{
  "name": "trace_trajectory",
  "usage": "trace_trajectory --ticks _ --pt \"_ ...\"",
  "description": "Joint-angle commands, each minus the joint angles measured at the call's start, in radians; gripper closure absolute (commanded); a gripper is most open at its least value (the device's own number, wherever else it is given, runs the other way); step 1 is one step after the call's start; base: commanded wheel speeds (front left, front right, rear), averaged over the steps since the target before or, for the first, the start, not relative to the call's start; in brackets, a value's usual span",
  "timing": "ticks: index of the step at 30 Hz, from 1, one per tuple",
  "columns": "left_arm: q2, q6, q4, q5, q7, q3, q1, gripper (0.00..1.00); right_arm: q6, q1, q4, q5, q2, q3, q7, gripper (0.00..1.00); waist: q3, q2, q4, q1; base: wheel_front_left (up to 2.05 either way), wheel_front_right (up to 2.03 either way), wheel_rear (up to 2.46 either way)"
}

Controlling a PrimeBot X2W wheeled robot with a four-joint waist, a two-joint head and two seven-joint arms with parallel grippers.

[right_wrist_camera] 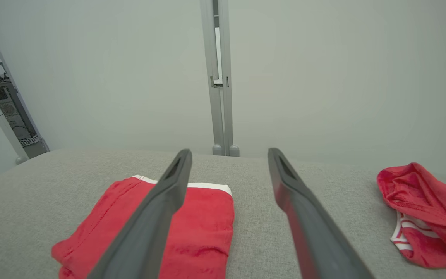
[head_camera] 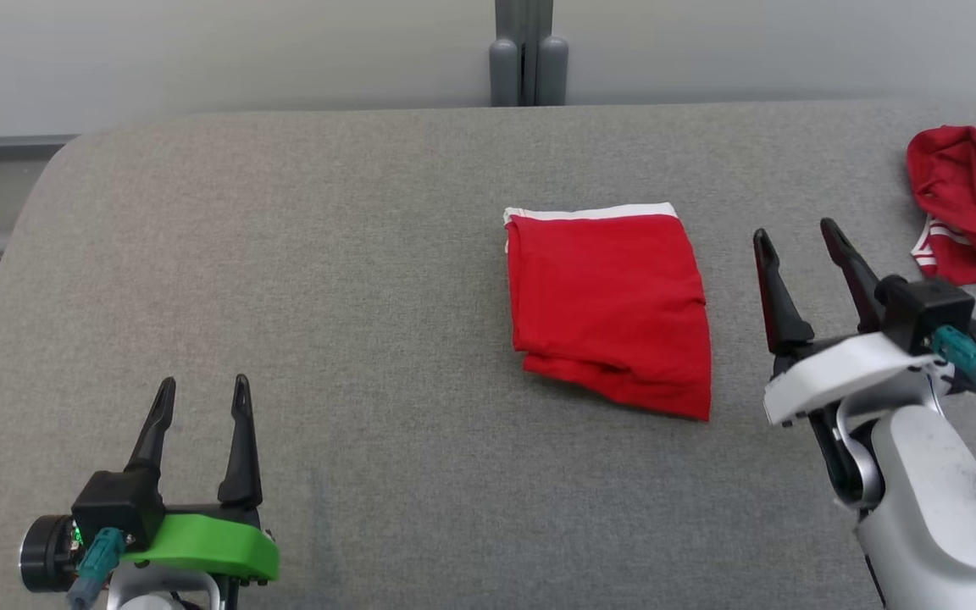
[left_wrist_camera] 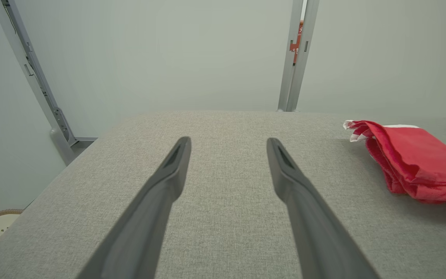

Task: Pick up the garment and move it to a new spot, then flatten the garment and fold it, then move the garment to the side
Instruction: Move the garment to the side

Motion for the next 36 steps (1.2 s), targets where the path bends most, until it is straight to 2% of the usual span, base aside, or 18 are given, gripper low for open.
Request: trace_trajectory --ticks 1,9,16,29,30,31,36 --pt "-0.004 0.002 0.005 -0.002 -0.007 -0.006 -0.024 0.0 -0.001 -0.035 0.025 0.0 -0.007 0.011 0.007 0.0 0.033 0.0 0.032 0.0 0.0 0.0 0.0" --pt "-0.017 -0.004 0.034 -0.008 -0.027 -0.033 -0.083 0.0 -0.002 -0.184 0.211 -0.002 -0.032 0.037 0.029 0.0 0.101 0.0 0.085 0.0 0.0 0.0 0.0" --pt "-0.032 0.0 0.061 -0.013 -0.037 -0.057 -0.126 0.0 -0.002 -0.254 0.401 0.01 -0.031 0.05 0.027 0.0 0.156 0.0 0.114 0.0 0.0 0.0 0.0" --pt "-0.045 0.004 0.077 -0.018 -0.043 -0.067 -0.156 0.0 -0.001 -0.269 0.676 0.049 0.029 0.079 -0.016 0.0 0.191 0.0 0.114 0.0 0.0 0.0 0.0" --pt "-0.045 0.004 0.077 -0.018 -0.043 -0.068 -0.159 0.0 -0.001 -0.268 0.69 0.051 0.036 0.086 -0.015 0.56 0.193 0.0 0.113 0.0 0.0 0.0 0.0" --pt "-0.045 0.003 0.077 -0.019 -0.043 -0.069 -0.161 0.0 -0.001 -0.27 0.701 0.058 0.043 0.095 -0.017 1.0 0.194 0.0 0.11 0.0 0.0 0.0 0.0" --pt "-0.049 0.004 0.068 -0.017 -0.043 -0.068 -0.169 0.0 -0.002 -0.324 0.714 0.074 0.015 0.122 -0.035 1.0 0.202 0.0 0.094 0.0 0.0 0.0 0.0"
